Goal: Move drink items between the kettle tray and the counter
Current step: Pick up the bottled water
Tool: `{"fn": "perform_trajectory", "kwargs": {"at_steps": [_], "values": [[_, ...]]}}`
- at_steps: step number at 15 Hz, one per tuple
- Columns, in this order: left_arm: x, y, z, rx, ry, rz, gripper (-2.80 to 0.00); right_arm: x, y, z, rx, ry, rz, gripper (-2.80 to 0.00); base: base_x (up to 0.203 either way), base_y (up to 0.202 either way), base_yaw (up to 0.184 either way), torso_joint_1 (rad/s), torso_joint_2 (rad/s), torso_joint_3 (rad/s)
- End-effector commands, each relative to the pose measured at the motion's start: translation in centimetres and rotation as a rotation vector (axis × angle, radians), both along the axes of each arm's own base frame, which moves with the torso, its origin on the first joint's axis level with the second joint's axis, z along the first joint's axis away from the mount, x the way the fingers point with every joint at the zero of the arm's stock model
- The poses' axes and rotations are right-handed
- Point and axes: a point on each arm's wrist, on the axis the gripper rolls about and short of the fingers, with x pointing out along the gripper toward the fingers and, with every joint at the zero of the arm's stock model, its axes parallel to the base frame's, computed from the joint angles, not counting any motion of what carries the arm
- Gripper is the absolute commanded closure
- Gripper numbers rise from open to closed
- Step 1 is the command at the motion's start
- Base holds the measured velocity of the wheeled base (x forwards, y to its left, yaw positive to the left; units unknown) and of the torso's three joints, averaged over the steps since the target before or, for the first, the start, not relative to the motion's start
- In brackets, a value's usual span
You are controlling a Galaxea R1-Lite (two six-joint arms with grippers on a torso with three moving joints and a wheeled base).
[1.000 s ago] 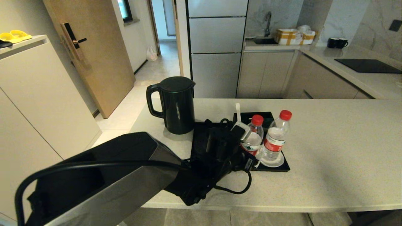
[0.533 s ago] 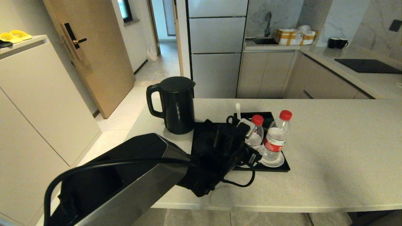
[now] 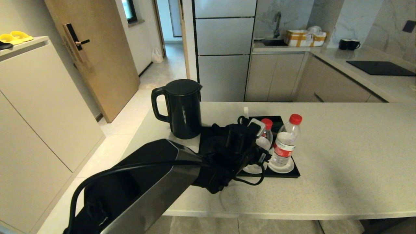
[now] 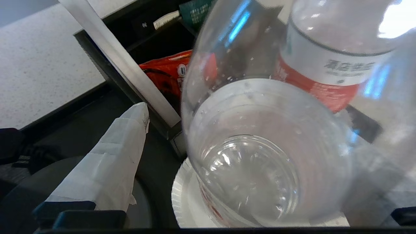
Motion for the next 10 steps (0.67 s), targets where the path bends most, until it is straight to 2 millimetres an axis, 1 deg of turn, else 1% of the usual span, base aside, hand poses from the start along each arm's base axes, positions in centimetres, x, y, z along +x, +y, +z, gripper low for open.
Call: {"fn": "perform_trajectory", "kwargs": {"at_steps": [1, 3, 4, 8, 10], "values": [[0.3, -0.3, -0.3, -0.002, -0.003, 0.003, -2.80, 0.0, 0.0, 0.0, -0.001, -0.003, 0.001, 0.00, 0.000, 0.000, 0.000, 0.000, 0.00, 0.000], [0.5, -0.2, -0.2, 0.017, -0.018, 0.031, -2.80, 0.0, 0.0, 0.0, -0.001, -0.003, 0.001, 0.00, 0.000, 0.000, 0.000, 0.000, 0.00, 0.000], [0.5, -0.2, -0.1, 0.020, -0.025, 0.037, 0.00, 0.0, 0.0, 0.0, -0.001, -0.001, -0.001, 0.00, 0.000, 0.000, 0.000, 0.000, 0.00, 0.000], [0.7, 0.0, 0.8, 0.000, -0.042, 0.046, 0.00, 0.0, 0.0, 0.0, -0.001, -0.003, 0.001, 0.00, 0.000, 0.000, 0.000, 0.000, 0.00, 0.000], [0.9, 0.6, 1.2, -0.003, -0.042, 0.059, 0.00, 0.0, 0.0, 0.0, -0.001, -0.002, 0.001, 0.00, 0.000, 0.000, 0.000, 0.000, 0.00, 0.000]]}}
